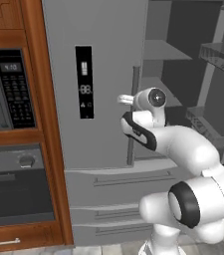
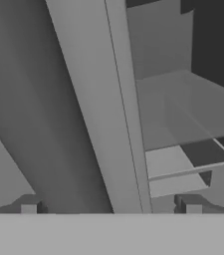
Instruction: Move the hot dog bun to the plate on the dining table and place the condiment next to that plate. Then navigate to the fridge and take the sausage and place it on the plate as well.
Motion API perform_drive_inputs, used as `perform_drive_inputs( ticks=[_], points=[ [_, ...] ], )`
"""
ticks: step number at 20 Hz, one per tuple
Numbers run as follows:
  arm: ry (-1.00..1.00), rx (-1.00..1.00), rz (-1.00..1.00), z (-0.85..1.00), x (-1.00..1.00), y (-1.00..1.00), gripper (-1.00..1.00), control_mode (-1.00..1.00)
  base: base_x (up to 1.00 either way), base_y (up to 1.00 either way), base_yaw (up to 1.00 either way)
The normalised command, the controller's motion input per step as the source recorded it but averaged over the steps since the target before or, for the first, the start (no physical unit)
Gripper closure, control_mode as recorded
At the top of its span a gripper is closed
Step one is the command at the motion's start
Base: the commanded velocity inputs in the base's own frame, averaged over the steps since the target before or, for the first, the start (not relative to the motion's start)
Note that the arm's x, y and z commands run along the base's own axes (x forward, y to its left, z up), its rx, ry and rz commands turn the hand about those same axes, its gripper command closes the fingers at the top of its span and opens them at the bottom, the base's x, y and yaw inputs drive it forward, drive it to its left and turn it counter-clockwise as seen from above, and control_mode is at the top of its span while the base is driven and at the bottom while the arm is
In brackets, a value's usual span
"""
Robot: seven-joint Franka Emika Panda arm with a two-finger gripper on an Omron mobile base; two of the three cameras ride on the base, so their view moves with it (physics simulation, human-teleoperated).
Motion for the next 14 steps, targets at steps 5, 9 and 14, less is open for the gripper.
perform_drive_inputs(
  ticks=[5, 9, 14],
  points=[
    [0.0, 0.0, 0.0, 0.0, 0.63, 0.25, 1.0, -1.0, 0.0, 0.0, 0.0],
    [-0.03, 0.0, 0.01, 0.01, 0.04, 0.4, 1.0, -1.0, 0.0, 0.0, 0.0],
    [-0.13, -0.01, 0.05, 0.25, -0.64, 0.74, 1.0, -1.0, 0.0, 0.0, 0.0]
  ],
)
